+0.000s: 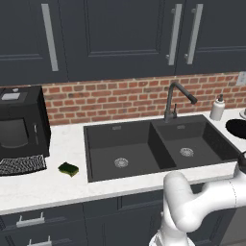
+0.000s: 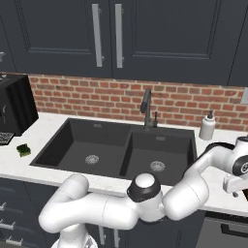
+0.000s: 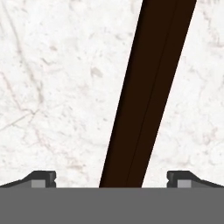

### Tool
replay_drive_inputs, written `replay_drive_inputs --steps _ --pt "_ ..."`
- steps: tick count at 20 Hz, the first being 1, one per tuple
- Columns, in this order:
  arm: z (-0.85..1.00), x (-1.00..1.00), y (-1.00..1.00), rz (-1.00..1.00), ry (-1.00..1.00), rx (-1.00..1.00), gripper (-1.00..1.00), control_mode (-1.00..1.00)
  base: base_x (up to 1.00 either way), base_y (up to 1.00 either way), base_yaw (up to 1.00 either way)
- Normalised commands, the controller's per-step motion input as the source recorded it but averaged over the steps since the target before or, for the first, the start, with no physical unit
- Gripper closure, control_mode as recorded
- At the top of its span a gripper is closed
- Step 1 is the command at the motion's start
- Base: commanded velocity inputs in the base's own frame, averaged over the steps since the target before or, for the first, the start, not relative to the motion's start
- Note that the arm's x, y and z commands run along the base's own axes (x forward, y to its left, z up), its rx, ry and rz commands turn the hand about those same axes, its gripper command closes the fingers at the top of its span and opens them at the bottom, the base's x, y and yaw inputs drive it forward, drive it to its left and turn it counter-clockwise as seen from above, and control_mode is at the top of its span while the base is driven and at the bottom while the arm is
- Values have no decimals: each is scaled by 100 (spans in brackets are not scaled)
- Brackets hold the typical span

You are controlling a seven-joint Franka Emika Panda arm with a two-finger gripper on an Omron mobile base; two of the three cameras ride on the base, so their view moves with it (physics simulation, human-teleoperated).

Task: Pick the pan and sponge and place them into the sink. Then turn on the water.

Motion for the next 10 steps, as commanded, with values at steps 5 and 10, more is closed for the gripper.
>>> replay_drive_inputs --steps 5,10 --pt "-26 0 -11 0 0 2 -100 -100 0 0 0" --pt "-85 -5 13 1 2 0 100 -100 0 0 0"
